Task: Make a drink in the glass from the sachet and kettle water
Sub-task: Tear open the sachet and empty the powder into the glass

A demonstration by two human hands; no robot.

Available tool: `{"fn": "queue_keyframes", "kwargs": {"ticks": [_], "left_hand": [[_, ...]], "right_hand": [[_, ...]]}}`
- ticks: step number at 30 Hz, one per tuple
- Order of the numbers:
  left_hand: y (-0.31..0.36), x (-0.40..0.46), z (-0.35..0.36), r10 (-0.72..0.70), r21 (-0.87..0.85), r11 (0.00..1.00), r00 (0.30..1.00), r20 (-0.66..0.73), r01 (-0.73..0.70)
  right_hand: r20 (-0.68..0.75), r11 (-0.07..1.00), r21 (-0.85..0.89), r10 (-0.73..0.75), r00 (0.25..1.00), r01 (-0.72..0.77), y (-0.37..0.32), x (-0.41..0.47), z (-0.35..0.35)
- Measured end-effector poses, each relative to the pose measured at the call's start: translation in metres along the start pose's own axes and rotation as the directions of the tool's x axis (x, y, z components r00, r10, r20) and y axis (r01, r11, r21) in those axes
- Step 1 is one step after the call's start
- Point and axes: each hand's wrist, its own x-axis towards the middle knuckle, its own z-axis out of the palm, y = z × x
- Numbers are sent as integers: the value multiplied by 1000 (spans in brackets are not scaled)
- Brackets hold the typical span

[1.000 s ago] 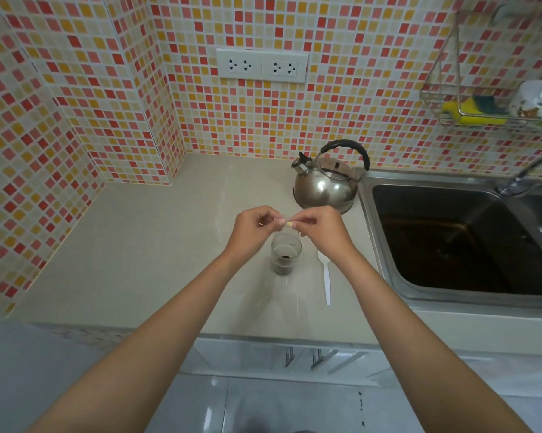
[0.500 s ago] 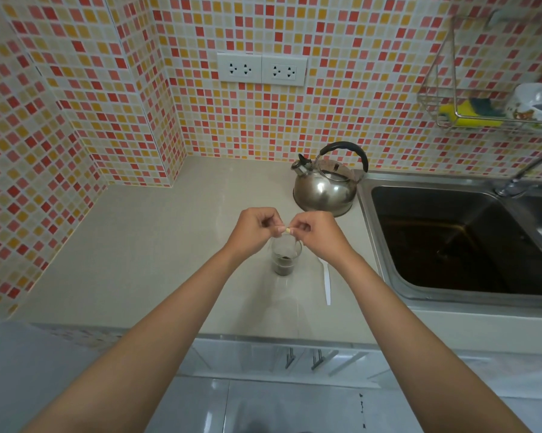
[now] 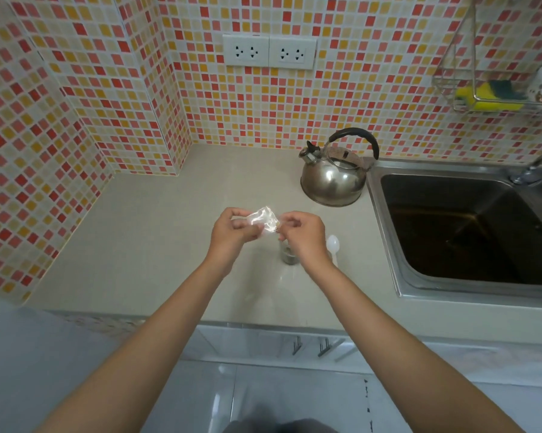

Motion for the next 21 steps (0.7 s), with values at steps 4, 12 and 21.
{"fn": "queue_keyframes", "kwargs": {"ticks": [4, 12, 21], "left_hand": [[-8, 6, -27, 1, 67, 998, 990, -144, 9], [-44, 27, -49, 16, 481, 876, 996, -88, 29], [-80, 36, -48, 57, 724, 688, 998, 1, -40]], "right_hand": [[-20, 994, -98, -47, 999, 45, 12, -10, 35], [144, 911, -407, -13, 990, 71, 67, -5, 79], [291, 713, -676, 28, 956, 185, 98, 10, 88]]}}
